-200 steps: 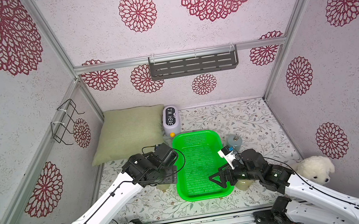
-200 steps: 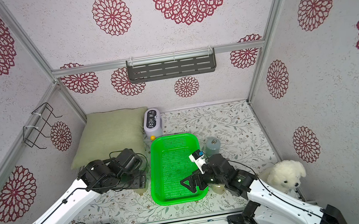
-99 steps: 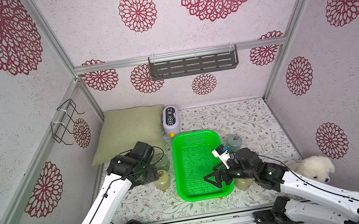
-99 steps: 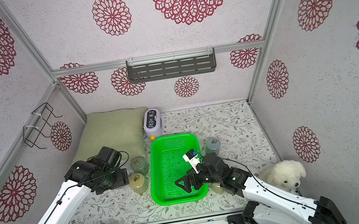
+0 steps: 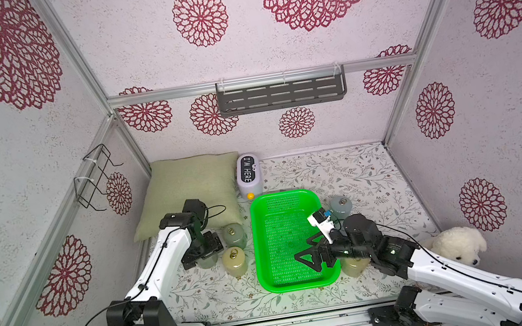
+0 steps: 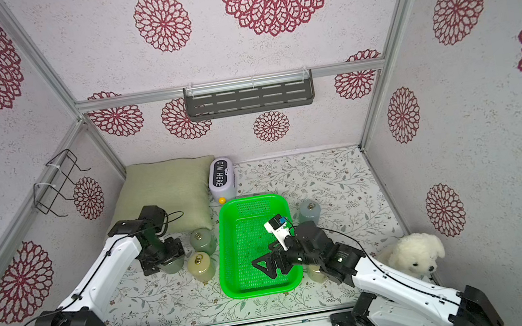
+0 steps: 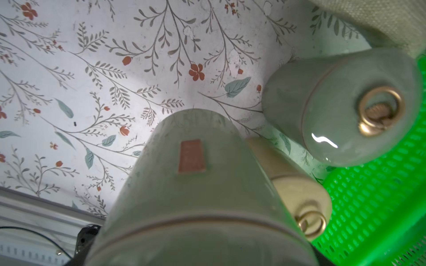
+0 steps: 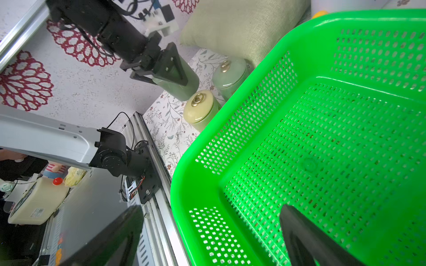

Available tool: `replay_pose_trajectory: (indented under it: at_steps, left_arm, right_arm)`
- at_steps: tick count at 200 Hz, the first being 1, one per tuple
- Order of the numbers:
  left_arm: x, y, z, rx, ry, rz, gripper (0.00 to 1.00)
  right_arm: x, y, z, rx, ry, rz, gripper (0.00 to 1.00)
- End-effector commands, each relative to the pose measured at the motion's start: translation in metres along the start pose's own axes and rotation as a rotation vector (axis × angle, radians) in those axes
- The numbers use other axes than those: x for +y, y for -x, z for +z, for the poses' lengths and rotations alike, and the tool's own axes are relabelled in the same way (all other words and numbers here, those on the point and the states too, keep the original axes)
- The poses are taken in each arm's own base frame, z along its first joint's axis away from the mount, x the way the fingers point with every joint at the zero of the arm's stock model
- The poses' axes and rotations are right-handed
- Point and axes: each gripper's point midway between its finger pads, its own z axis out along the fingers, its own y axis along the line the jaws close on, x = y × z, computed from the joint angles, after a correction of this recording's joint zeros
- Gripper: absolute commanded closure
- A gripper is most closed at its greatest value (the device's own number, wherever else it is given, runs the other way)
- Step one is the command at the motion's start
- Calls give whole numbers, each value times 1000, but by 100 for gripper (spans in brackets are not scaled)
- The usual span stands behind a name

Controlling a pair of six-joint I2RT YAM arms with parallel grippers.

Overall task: Take the tea canister out of the basket
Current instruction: Place the tea canister at the center of the board.

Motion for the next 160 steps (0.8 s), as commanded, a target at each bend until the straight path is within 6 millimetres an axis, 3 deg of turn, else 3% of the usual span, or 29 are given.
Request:
replay_pose_trajectory:
  at_steps: [1, 99, 160]
  left_arm:
    - [-1, 21, 8, -34, -29, -8, 30]
    - [-2, 19, 68, 85, -10, -38, 29]
    - [-2, 17, 74, 89, -12, -40, 23]
  right_arm:
    - [11, 18, -1, -54, 29, -59, 1]
    - [1, 8, 9, -31, 14, -68, 1]
    - [-2, 6, 11, -24, 4, -64, 1]
